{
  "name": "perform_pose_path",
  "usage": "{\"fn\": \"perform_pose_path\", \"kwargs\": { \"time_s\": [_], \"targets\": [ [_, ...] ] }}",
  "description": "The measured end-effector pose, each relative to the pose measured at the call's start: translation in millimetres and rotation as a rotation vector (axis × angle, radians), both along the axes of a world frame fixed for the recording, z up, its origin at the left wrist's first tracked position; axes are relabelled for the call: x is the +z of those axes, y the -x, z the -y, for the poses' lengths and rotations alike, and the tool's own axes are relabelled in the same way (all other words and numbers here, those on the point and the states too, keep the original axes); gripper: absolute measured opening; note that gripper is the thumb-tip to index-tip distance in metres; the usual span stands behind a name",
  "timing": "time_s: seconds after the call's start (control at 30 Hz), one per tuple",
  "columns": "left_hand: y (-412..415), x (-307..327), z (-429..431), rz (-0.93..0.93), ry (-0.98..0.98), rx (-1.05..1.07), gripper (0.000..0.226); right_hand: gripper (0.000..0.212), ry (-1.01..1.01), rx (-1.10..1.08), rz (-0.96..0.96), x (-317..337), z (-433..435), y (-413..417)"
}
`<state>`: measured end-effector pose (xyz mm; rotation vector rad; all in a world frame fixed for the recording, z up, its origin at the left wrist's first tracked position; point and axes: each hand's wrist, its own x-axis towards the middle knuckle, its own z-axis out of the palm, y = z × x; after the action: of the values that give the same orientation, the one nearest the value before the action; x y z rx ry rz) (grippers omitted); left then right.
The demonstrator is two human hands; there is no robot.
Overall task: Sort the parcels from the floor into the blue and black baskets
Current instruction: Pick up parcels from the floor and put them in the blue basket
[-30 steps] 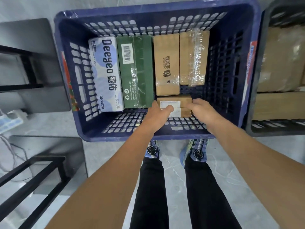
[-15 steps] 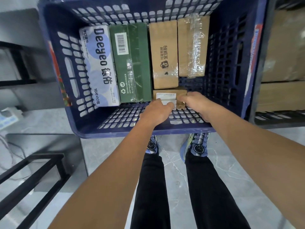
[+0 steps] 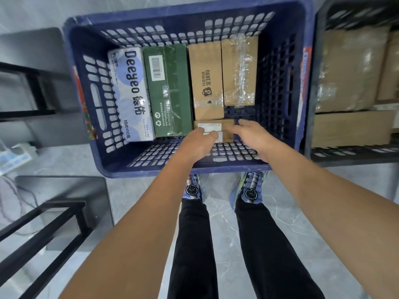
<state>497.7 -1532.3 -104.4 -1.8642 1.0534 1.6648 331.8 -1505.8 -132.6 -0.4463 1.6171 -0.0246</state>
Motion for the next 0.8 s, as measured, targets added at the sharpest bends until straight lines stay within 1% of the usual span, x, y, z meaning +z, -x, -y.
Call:
{"fn": "perform_pose_path", "kwargs": {
  "time_s": [0.03,0.1,0.23,0.27,0.3,0.33,0.4,0.47,0.6,0.73,0.8],
  "targets": [
    [0.4,13.4,3.6,-0.008,0.016,0.035,0.064,0.077,0.038,-0.031,0.009,13.6,2.9,3.1],
    [2.6,46.9,12.0,-0.032,0.057,0.081,0.063,0.066,0.096,-0.122,0.028,45.6,9.1,12.4],
    [11.2,130.6,33.6,-0.105,0.175,0.089,0.059,0.014,0.198,-0.296,0.065,127.3,26.2,34.6],
    [15.0,154.9,40.6,-0.118,0.203,0.099,0.058,0.007,0.228,-0.341,0.062,150.9,31.4,40.7],
    [19.5,180.1,47.0,-0.135,0.229,0.116,0.055,0.009,0.258,-0.385,0.062,174.1,34.9,46.9],
    [23.6,205.9,52.5,-0.158,0.256,0.134,0.053,0.017,0.286,-0.42,0.074,198.0,38.1,52.0],
    [33.2,257.0,61.7,-0.204,0.307,0.17,0.053,0.042,0.345,-0.46,0.095,246.5,43.2,62.3],
    [44.1,308.1,69.9,-0.242,0.349,0.207,0.051,0.051,0.4,-0.484,0.094,292.7,45.9,72.9],
    [66.5,397.8,77.8,-0.335,0.393,0.212,0.049,0.046,0.5,-0.59,0.087,387.7,47.0,87.9],
    [86.7,480.3,84.7,-0.43,0.417,0.174,0.051,0.048,0.631,-0.658,0.035,474.4,40.9,99.3],
    [94.8,517.4,87.2,-0.478,0.449,0.14,0.047,0.048,0.688,-0.709,0.017,517.2,33.9,103.7]
  ]
}}
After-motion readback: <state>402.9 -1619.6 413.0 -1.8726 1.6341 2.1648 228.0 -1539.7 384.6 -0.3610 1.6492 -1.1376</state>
